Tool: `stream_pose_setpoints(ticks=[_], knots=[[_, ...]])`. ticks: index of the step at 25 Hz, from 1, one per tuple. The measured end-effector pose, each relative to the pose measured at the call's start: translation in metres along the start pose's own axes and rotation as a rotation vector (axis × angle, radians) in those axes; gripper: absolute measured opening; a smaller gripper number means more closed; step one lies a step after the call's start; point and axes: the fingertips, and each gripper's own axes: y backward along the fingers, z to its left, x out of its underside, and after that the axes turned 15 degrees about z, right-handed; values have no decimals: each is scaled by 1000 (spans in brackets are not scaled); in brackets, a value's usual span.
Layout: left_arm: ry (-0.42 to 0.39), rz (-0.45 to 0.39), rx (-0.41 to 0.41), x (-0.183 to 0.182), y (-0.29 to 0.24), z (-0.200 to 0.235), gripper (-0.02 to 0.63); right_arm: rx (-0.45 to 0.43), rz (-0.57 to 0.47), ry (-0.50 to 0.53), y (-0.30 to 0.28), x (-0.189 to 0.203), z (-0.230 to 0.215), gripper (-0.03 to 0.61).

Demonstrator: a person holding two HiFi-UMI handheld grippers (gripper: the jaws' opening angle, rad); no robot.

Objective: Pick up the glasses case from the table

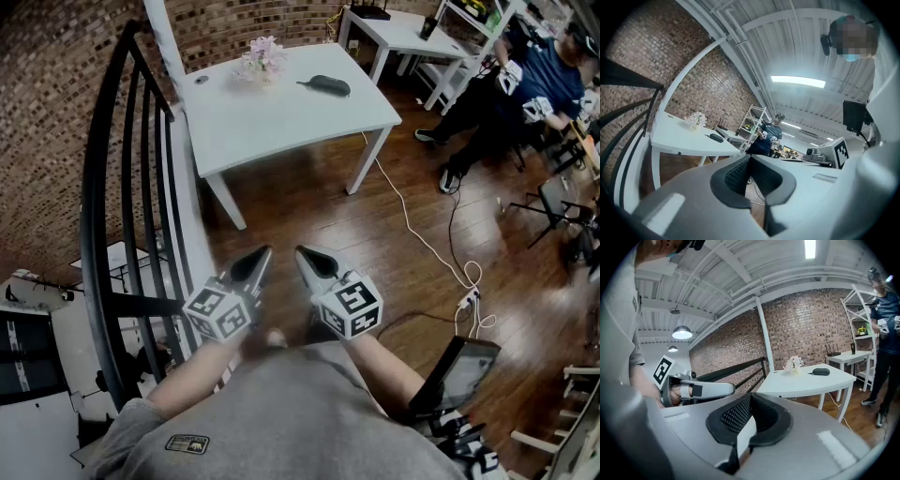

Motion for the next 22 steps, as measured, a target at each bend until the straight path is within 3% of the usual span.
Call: stream_pose_setpoints(ticks=[15,22], knots=[[3,-15,-82,-86,-148,36,0,-77,-7,44,-29,-68,-157,11],[22,-14,-104,-97,-208,39,0,-107,9,48,-40,-74,-224,11]])
